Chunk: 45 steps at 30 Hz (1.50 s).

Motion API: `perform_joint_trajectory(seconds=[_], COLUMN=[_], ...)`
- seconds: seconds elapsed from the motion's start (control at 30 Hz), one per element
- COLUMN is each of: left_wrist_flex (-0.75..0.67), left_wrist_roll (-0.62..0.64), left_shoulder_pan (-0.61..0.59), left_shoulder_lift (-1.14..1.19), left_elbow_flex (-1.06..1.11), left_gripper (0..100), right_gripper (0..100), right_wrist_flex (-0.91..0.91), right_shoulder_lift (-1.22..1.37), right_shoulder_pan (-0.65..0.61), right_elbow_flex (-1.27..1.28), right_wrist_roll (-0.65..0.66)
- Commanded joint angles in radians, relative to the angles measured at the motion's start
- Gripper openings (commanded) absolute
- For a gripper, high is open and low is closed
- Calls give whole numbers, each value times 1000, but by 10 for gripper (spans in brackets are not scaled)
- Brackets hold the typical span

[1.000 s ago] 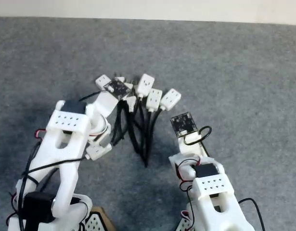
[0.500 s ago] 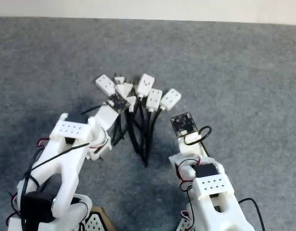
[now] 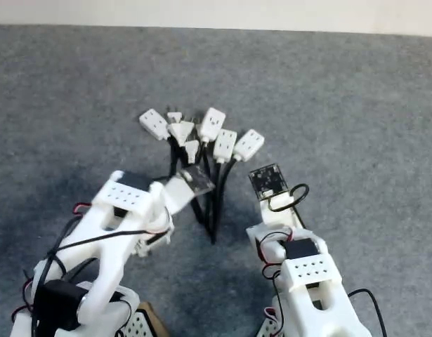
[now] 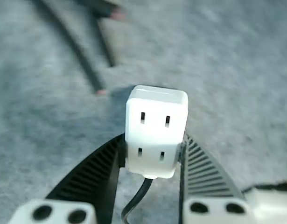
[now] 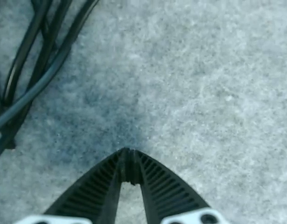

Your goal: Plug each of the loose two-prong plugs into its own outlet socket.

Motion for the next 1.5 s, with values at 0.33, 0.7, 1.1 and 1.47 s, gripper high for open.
perform_joint_trajectory(seconds=[0.33, 0.7, 1.1, 1.47], left_wrist_flex=[-8, -14, 118, 247], left_wrist_roll=[32, 176, 212, 427], left_shoulder_pan=[216, 297, 286, -64], left_shoulder_lift=[-13, -18, -19, -10], left_elbow_flex=[-99, -104, -308, -734], left_gripper=[3, 79, 298, 298], right_gripper=[10, 8, 8, 8], right_wrist_flex=[-18, -18, -18, -15], right_shoulder_lift=[-30, -30, -22, -22], right_shoulder_pan=[53, 260, 223, 222], right_elbow_flex=[-16, -74, -73, -73], right_wrist_roll=[6, -72, -72, -71])
